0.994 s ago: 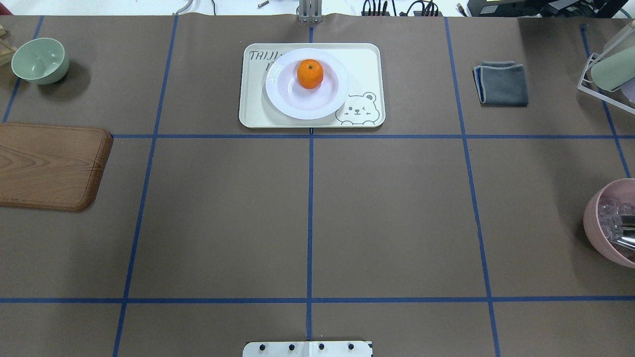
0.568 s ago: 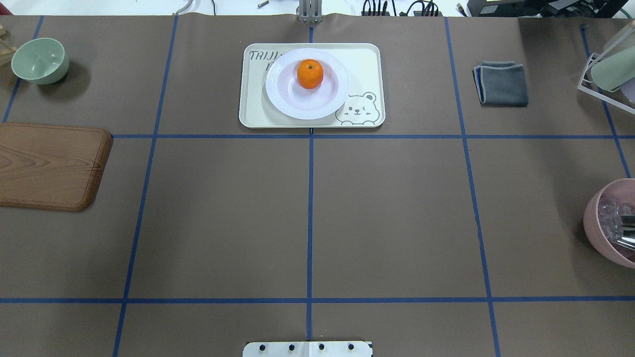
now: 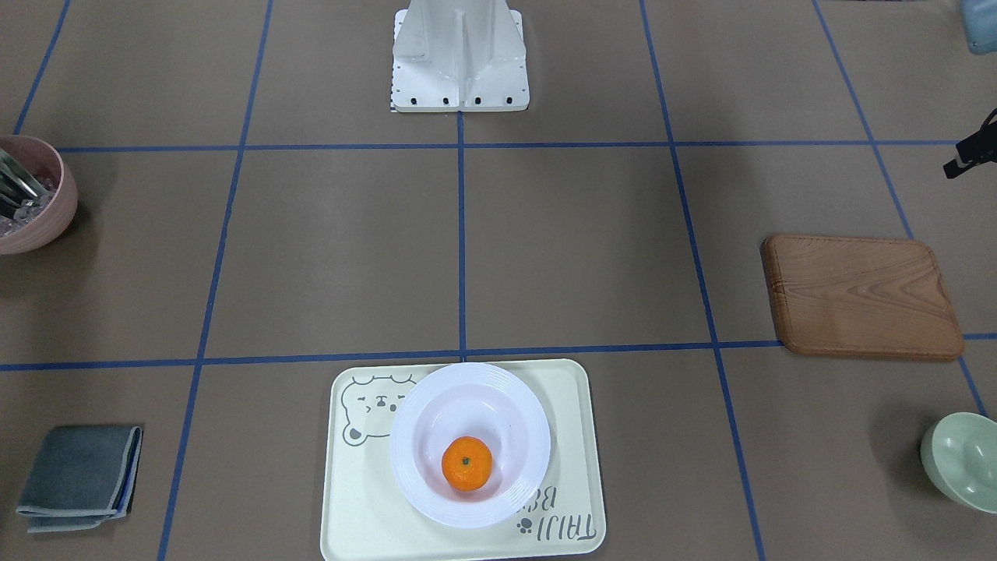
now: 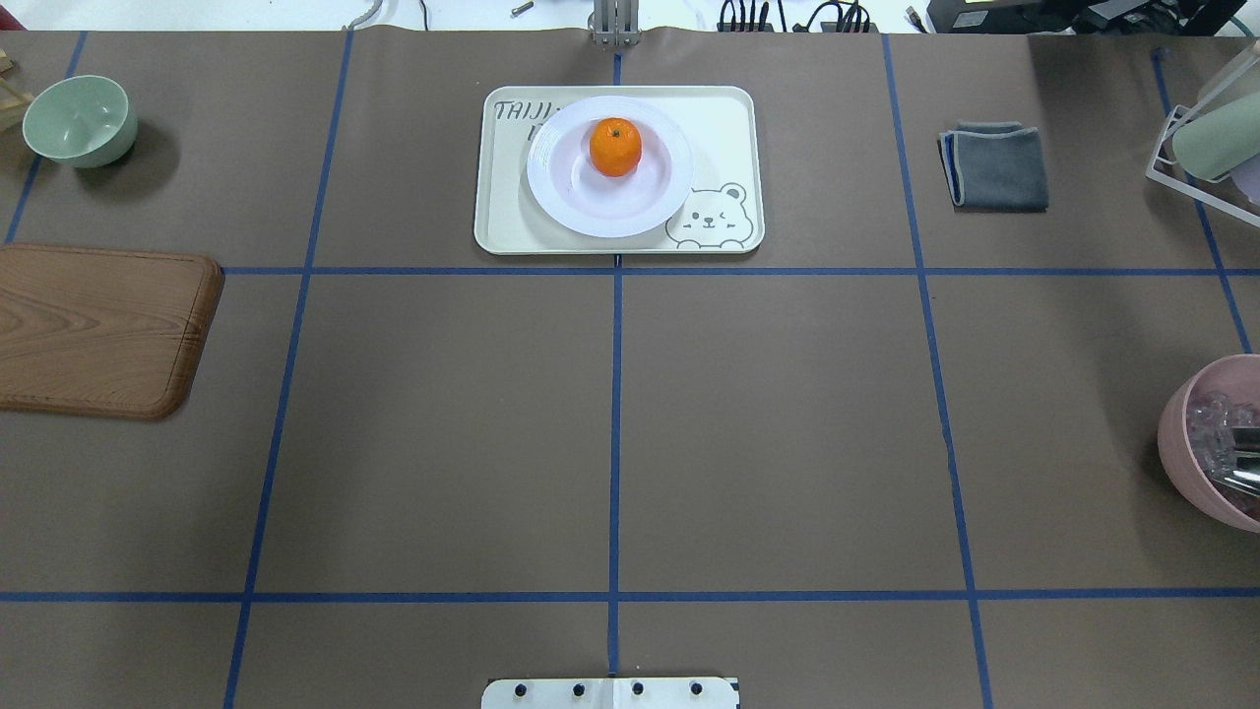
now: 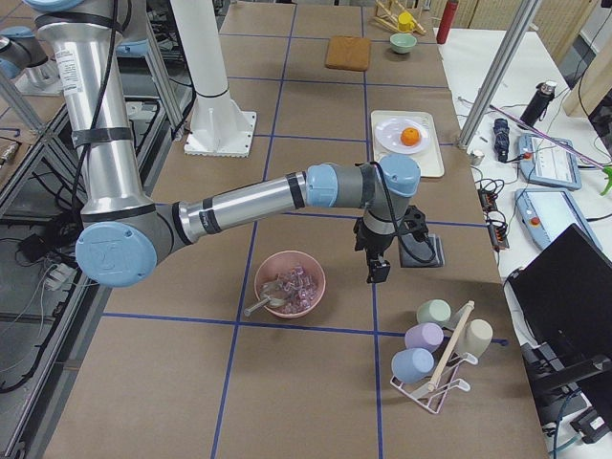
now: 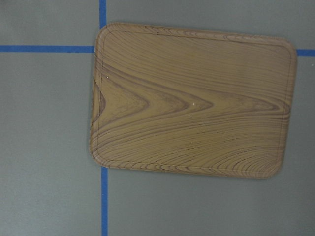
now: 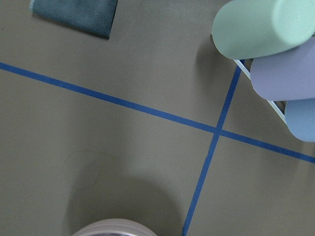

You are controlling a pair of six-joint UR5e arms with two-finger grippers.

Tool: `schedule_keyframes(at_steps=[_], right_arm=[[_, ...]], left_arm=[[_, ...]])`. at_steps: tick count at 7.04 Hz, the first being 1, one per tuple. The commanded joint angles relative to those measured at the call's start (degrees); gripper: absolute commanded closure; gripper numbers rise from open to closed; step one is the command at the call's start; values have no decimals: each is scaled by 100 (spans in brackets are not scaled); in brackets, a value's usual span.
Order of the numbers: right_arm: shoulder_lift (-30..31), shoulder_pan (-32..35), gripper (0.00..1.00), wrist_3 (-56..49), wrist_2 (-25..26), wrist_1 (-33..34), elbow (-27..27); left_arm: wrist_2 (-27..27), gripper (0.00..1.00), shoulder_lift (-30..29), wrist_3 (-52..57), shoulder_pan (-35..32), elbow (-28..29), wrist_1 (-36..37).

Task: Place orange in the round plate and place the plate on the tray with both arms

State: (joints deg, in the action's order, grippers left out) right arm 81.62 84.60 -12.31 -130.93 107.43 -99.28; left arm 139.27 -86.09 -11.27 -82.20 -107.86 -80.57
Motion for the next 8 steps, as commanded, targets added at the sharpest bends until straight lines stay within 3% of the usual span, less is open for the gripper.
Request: schedule_keyframes(at_steps=[1,4,7,8], right_arm=[[38,-67,0,-131,32,-89,40],[213,-67,0,-70,-3,-537,172],[249,-67,0,-53,-46,-1249,672],[241,-67,0,-35,-282,-1250,734]], left_arm=[[22,2,39,-24,-77,-103,-178],[-66,2,-14,46,-129,124,-459],[-435,2,13,975,-147,194,-565],[-435,2,13,987,-147,264,-565]])
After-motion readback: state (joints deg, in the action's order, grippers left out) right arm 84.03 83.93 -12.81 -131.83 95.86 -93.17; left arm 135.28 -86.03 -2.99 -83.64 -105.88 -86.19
